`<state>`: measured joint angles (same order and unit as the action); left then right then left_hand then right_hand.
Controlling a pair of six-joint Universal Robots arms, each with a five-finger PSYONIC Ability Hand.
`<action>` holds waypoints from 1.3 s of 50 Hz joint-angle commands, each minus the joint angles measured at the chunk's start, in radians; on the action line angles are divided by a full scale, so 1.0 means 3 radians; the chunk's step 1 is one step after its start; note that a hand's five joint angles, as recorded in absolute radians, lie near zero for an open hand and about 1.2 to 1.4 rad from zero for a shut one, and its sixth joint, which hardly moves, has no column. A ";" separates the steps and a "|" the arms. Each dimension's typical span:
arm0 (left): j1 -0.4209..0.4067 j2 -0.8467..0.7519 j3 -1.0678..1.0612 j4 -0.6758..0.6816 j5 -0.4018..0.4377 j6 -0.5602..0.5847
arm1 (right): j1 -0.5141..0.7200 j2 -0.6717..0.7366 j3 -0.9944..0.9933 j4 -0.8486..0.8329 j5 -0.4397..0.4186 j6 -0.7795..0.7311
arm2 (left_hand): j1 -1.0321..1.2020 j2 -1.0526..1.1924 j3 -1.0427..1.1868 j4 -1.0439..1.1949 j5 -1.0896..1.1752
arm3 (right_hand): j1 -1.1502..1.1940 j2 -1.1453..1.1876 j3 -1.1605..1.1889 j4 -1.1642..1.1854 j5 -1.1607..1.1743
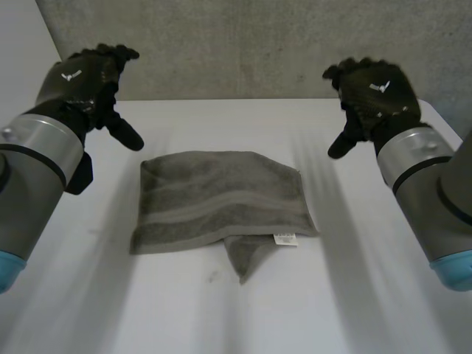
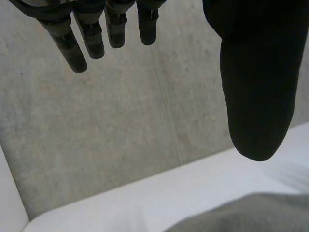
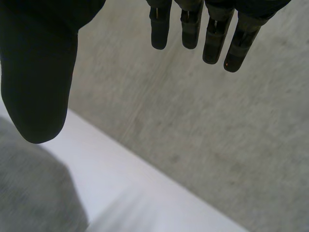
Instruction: Fold the towel.
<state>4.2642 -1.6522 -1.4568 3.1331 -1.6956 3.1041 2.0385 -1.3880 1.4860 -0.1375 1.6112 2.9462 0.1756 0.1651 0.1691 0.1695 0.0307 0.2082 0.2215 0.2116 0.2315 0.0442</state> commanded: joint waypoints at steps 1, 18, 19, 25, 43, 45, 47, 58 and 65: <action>-0.0019 -0.0270 -0.0017 -0.0013 -0.0003 0.0375 | 0.0011 0.0540 -0.0106 0.0396 -0.0053 -0.0125 | 0.0107 0.0142 0.0128 0.0127 0.0008 | -0.0112 -0.0156 -0.0124 -0.0190 -0.0147; -0.0188 -0.1165 -0.0037 0.0008 0.0043 0.0437 | 0.0082 0.1063 -0.0208 0.0453 -0.0048 -0.0228 | 0.0322 0.0357 0.0344 0.0343 0.0223 | -0.0112 -0.0156 -0.0124 -0.0190 -0.0147; -0.0239 -0.1252 -0.0042 0.0018 0.0073 0.0422 | 0.0082 0.1063 -0.0193 0.0433 -0.0048 -0.0228 | 0.0390 0.0425 0.0412 0.0410 0.0291 | -0.0112 -0.0156 -0.0124 -0.0190 -0.0147; -0.0509 -0.1492 -0.0037 0.0242 0.0135 0.0360 | 0.0082 0.1063 -0.0198 0.0423 -0.0048 -0.0233 | 0.0684 0.0719 0.0706 0.0704 0.0585 | -0.0112 -0.0156 -0.0124 -0.0190 -0.0147; -0.0919 -0.2178 0.0321 0.1005 0.0145 0.0463 | 0.0052 0.1037 -0.0198 0.0428 -0.0063 -0.0238 | 0.2172 0.2206 0.2193 0.2192 0.2073 | -0.0112 -0.0156 -0.0124 -0.0190 -0.0147; -0.0919 -0.2198 0.0336 0.1005 0.0145 0.0498 | 0.0046 0.1037 -0.0198 0.0423 -0.0063 -0.0238 | 0.2827 0.2862 0.2849 0.2848 0.2729 | -0.0112 -0.0156 -0.0124 -0.0190 -0.0147; -0.0919 -0.2198 0.0336 0.1015 0.0140 0.0575 | 0.0046 0.1037 -0.0198 0.0423 -0.0063 -0.0238 | 0.4006 0.4041 0.4028 0.4026 0.3907 | -0.0112 -0.0156 -0.0124 -0.0190 -0.0147; -0.0914 -0.2193 0.0331 0.1010 0.0145 0.0718 | 0.0041 0.1042 -0.0218 0.0423 -0.0063 -0.0243 | 0.2677 0.2712 0.2699 0.2697 0.2578 | -0.0112 -0.0156 -0.0124 -0.0190 -0.0147; -0.0914 -0.2168 0.0295 0.0995 0.0119 0.0795 | 0.0036 0.1042 -0.0213 0.0423 -0.0063 -0.0243 | 0.1937 0.1972 0.1959 0.1957 0.1838 | -0.0112 -0.0156 -0.0124 -0.0190 -0.0147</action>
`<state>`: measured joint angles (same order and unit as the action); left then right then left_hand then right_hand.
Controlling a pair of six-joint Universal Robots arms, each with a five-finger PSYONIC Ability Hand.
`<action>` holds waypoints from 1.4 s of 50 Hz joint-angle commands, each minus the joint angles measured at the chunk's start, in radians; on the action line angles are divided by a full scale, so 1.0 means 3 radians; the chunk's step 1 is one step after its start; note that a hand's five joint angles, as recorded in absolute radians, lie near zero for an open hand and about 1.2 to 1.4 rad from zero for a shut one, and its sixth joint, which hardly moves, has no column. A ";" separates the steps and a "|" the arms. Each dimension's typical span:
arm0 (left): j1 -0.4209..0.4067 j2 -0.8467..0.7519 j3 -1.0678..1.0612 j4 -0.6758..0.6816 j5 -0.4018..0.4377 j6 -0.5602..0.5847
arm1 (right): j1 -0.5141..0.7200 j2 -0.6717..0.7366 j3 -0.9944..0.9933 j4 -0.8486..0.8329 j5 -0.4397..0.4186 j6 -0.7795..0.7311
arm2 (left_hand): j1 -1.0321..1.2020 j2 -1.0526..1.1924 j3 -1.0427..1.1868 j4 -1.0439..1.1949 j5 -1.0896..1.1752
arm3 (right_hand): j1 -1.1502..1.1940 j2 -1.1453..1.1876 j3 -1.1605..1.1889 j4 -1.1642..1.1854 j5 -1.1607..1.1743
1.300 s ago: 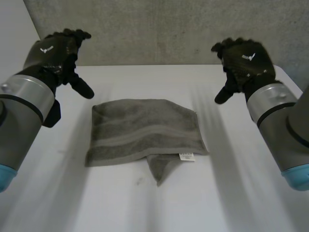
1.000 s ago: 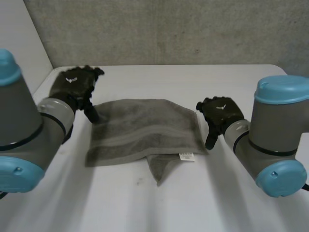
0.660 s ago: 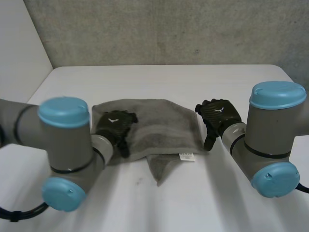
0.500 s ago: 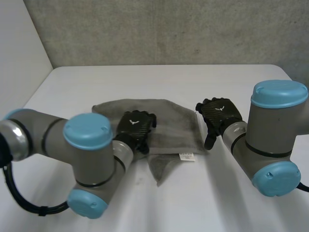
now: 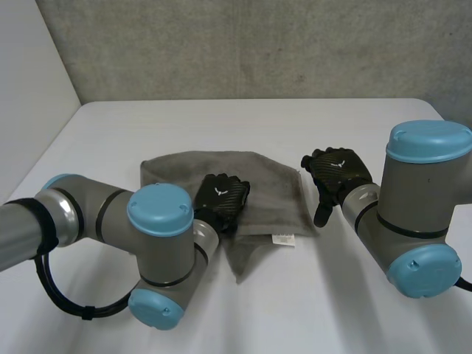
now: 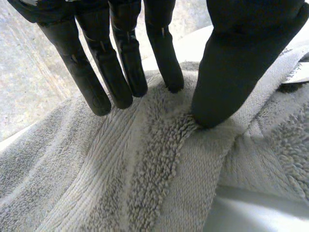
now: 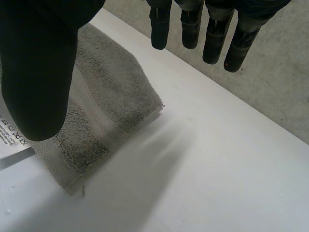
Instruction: Fold the towel.
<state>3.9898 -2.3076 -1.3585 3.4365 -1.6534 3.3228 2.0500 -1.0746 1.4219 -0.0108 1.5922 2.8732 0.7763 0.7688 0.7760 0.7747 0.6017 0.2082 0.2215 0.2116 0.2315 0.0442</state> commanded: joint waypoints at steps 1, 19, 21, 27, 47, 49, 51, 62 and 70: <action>0.0000 0.0017 -0.0033 -0.0017 -0.0021 0.0081 | -0.0002 0.0003 0.0000 0.0000 0.0000 0.0000 | -0.0056 -0.0031 -0.0055 -0.0050 -0.0056 | -0.0112 -0.0156 -0.0124 -0.0190 -0.0147; 0.0016 0.0424 0.0004 0.0040 -0.0093 0.0204 | -0.0027 0.0023 -0.0101 0.0000 0.0031 0.0061 | 0.2067 0.2092 0.2067 0.2072 0.2067 | -0.0112 -0.0156 -0.0124 -0.0190 -0.0147; 0.0016 0.0623 -0.0037 0.0040 -0.0098 0.0194 | -0.0088 0.0028 -0.0147 0.0000 0.0026 0.0081 | 0.2067 0.2092 0.2067 0.2072 0.2067 | -0.0112 -0.0156 -0.0124 -0.0190 -0.0147; 0.0026 0.1380 -0.0130 0.0004 -0.0098 0.0183 | -0.0385 0.0120 -0.0336 0.0005 -0.0005 0.0418 | 0.2067 0.2092 0.2067 0.2072 0.2067 | -0.0112 -0.0156 -0.0124 -0.0190 -0.0147; 0.0026 0.2430 0.0080 -0.0052 -0.0088 0.0199 | -0.0242 0.0622 -0.0383 0.0046 -0.1191 0.2551 | 0.2067 0.2092 0.2067 0.2072 0.2067 | -0.0112 -0.0156 -0.0124 -0.0190 -0.0147; 0.0026 0.2486 0.0014 -0.0068 -0.0078 0.0199 | -0.0110 0.0657 -0.0439 0.0000 -0.1008 0.2572 | 0.2067 0.2092 0.2067 0.2072 0.2067 | -0.0112 -0.0156 -0.0124 -0.0190 -0.0147; 0.0026 0.2466 -0.0057 -0.0078 -0.0078 0.0199 | -0.0104 0.0632 -0.0419 -0.0010 -0.0901 0.2526 | 0.2067 0.2092 0.2067 0.2072 0.2067 | -0.0112 -0.0156 -0.0124 -0.0190 -0.0147; -0.0010 0.1624 -0.0575 -0.0093 -0.0057 0.0214 | -0.0318 0.0004 -0.0148 0.0031 -0.0251 0.1545 | -0.1708 -0.1683 -0.1707 -0.1703 -0.1708 | -0.0112 -0.0156 -0.0124 -0.0190 -0.0147; -0.0066 0.0755 -0.0299 0.0075 -0.0042 0.0245 | -0.0667 -0.0202 0.0240 0.0026 -0.0266 0.1278 | -0.1641 -0.1616 -0.1640 -0.1636 -0.1641 | -0.0112 -0.0156 -0.0124 -0.0190 -0.0147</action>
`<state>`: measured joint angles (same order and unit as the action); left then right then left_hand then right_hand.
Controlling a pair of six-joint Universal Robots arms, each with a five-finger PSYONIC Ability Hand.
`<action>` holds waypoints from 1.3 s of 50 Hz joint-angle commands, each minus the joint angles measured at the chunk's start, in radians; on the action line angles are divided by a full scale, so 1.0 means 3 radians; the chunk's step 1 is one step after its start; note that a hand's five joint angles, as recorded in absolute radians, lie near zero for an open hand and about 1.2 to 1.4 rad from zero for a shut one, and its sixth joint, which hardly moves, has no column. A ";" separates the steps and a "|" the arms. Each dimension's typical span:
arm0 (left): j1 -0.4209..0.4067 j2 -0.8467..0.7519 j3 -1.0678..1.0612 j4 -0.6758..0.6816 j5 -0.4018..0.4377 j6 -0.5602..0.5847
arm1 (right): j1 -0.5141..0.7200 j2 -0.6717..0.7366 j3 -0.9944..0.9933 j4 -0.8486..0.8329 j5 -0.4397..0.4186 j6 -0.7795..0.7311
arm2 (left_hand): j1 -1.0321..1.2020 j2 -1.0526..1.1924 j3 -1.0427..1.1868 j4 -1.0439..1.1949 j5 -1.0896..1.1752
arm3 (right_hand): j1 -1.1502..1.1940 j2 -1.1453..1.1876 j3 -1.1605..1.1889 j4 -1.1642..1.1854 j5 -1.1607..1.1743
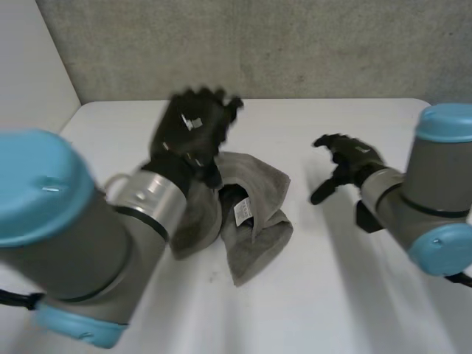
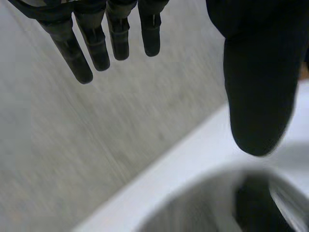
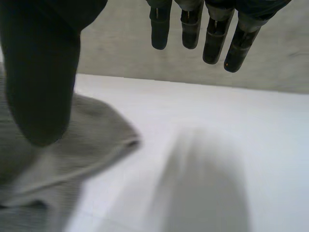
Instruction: Fold the towel.
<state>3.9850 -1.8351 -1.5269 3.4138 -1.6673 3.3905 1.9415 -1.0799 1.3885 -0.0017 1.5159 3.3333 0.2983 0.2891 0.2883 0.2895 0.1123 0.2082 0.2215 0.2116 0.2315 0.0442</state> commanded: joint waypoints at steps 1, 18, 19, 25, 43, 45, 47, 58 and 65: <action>-0.0050 -0.0984 0.0354 0.0197 0.0010 0.0024 | -0.0310 -0.0189 0.0423 -0.0010 -0.0021 -0.0260 | 0.0001 0.0031 0.0034 0.0030 0.0039 | -0.0112 -0.0156 -0.0124 -0.0190 -0.0147; -0.0055 -0.1747 0.0922 0.0581 -0.0001 0.0433 | -0.0346 -0.0015 0.0597 -0.0138 -0.0129 -0.0445 | 0.3660 0.3691 0.3693 0.3689 0.3698 | -0.0112 -0.0156 -0.0124 -0.0190 -0.0147; -0.0065 -0.1661 0.0907 0.0631 -0.0016 0.0423 | -0.0346 0.0035 0.0582 -0.0153 -0.0124 -0.0475 | 0.3660 0.3691 0.3693 0.3689 0.3698 | -0.0112 -0.0156 -0.0124 -0.0190 -0.0147; -0.0091 -0.0947 0.0775 0.0662 -0.0047 0.0367 | -0.0382 0.0230 0.0353 -0.0153 -0.0144 -0.0455 | 0.3660 0.3691 0.3693 0.3689 0.3698 | -0.0112 -0.0156 -0.0124 -0.0190 -0.0147; -0.0060 0.0503 0.0744 0.0233 -0.0031 0.0157 | -0.0049 0.0629 -0.0369 -0.0122 -0.0845 0.0946 | 0.3660 0.3691 0.3693 0.3689 0.3698 | -0.0112 -0.0156 -0.0124 -0.0190 -0.0147; -0.0055 0.0543 0.0744 0.0223 -0.0031 0.0157 | 0.0185 0.0680 -0.0450 -0.0132 -0.0855 0.1139 | 0.3660 0.3691 0.3693 0.3689 0.3698 | -0.0112 -0.0156 -0.0124 -0.0190 -0.0147; -0.0050 0.0584 0.0738 0.0207 -0.0031 0.0157 | 0.0282 0.0711 -0.0491 -0.0132 -0.0875 0.1222 | 0.3660 0.3691 0.3693 0.3689 0.3698 | -0.0112 -0.0156 -0.0124 -0.0190 -0.0147; -0.0004 0.0794 0.0744 0.0172 -0.0021 0.0173 | 0.0778 0.1028 -0.0762 -0.0132 -0.0880 0.1621 | 0.3660 0.3691 0.3693 0.3689 0.3698 | -0.0112 -0.0156 -0.0124 -0.0190 -0.0147; 0.0073 0.0809 0.0738 0.0156 -0.0031 0.0157 | 0.0912 0.1105 -0.0798 -0.0163 -0.0819 0.1672 | 0.3660 0.3691 0.3693 0.3689 0.3698 | -0.0112 -0.0156 -0.0124 -0.0190 -0.0147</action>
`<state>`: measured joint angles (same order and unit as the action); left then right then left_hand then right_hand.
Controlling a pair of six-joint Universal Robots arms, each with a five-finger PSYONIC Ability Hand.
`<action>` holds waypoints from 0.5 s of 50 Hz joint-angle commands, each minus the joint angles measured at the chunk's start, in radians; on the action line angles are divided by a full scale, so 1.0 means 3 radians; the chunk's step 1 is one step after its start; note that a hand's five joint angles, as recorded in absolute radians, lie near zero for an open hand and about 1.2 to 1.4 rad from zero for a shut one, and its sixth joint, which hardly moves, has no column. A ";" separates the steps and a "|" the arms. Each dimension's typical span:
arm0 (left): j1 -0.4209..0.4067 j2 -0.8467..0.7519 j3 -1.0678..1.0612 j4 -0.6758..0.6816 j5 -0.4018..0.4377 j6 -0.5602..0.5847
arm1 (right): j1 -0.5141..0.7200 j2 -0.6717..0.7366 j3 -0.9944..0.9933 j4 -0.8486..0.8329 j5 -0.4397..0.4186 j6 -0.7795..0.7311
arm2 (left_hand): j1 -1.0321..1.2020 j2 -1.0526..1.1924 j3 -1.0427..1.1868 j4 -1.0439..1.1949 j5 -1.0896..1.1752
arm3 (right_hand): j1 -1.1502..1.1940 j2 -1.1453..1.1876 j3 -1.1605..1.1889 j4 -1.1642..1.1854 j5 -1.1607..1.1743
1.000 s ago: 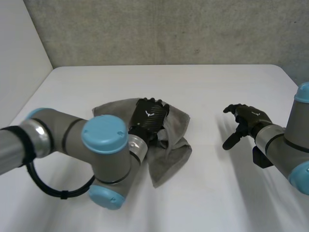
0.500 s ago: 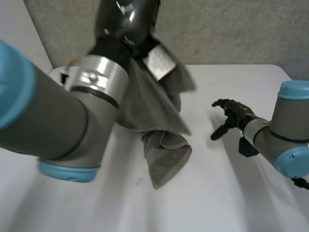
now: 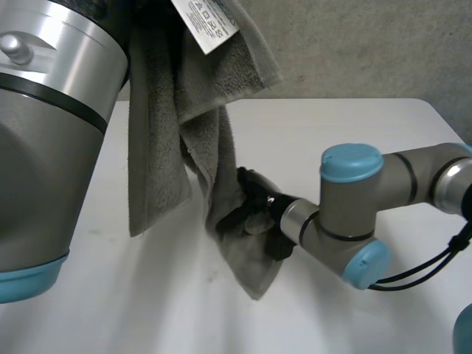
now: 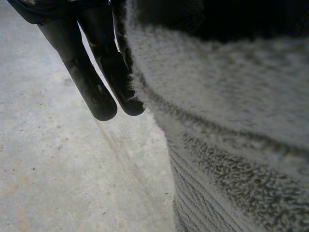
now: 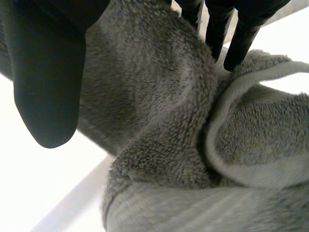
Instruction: Fold the towel.
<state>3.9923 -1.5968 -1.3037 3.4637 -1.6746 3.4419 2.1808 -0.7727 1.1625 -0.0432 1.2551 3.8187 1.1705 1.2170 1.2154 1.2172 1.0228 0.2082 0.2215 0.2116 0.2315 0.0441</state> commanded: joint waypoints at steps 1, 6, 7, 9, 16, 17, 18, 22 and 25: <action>0.0048 0.0015 -0.0006 -0.0010 -0.0007 -0.0014 | 0.0119 0.0111 -0.0060 -0.0025 0.0091 0.0024 | 0.0753 0.0598 0.0603 0.0597 0.0663 | 0.0247 0.0203 0.0236 0.0170 0.0213; 0.0140 0.0071 -0.0011 0.0010 -0.0027 -0.0024 | 0.0130 0.0035 -0.0045 -0.0208 0.0879 -0.0032 | 0.0753 0.0598 0.0603 0.0597 0.0663 | 0.3960 0.3916 0.3949 0.3882 0.3925; 0.0140 0.0071 -0.0011 0.0010 -0.0027 -0.0024 | 0.0079 -0.0117 0.0000 -0.0325 0.1228 -0.0154 | 0.0753 0.0598 0.0603 0.0597 0.0663 | 0.3960 0.3916 0.3949 0.3882 0.3925; 0.0237 0.0081 -0.0016 0.0010 -0.0027 -0.0029 | -0.0013 -0.0311 0.0077 -0.0418 0.1535 -0.0388 | 0.0753 0.0598 0.0603 0.0597 0.0663 | 0.3960 0.3916 0.3949 0.3882 0.3925; 0.0896 0.0081 -0.0383 0.0005 -0.0002 -0.0198 | -0.0688 -0.1142 0.0374 -0.0603 0.1201 -0.1787 | 0.0753 0.0598 0.0603 0.0597 0.0663 | 0.3960 0.3916 0.3949 0.3882 0.3925; 0.0897 0.0081 -0.0384 0.0005 -0.0002 -0.0198 | -0.0739 -0.1238 0.0399 -0.0582 0.1018 -0.2045 | 0.0753 0.0598 0.0603 0.0597 0.0663 | 0.3960 0.3916 0.3949 0.3882 0.3925; 0.0998 0.0071 -0.0516 0.0000 0.0008 -0.0284 | -0.0760 -0.1315 0.0390 -0.0516 0.0870 -0.2194 | 0.0753 0.0598 0.0603 0.0597 0.0663 | 0.3960 0.3916 0.3949 0.3882 0.3925; 0.1107 0.0010 -0.0804 0.0005 0.0019 -0.0500 | -0.0780 -0.1474 0.0308 -0.0224 0.0766 -0.2283 | 0.0753 0.0598 0.0603 0.0597 0.0663 | 0.3960 0.3916 0.3949 0.3882 0.3925; 0.1112 -0.0193 -0.1088 0.0021 0.0039 -0.0714 | -0.0781 -0.1520 0.0135 0.0142 0.0675 -0.2303 | 0.0753 0.0598 0.0603 0.0597 0.0663 | 0.3960 0.3916 0.3949 0.3882 0.3925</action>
<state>4.2945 -1.5825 -1.4799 3.4647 -1.6722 3.3385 1.9554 -1.1763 1.2696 -0.1743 1.5504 3.1819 1.1705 1.2173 1.2163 1.2175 1.0272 0.9529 1.1608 1.1762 1.1854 0.9745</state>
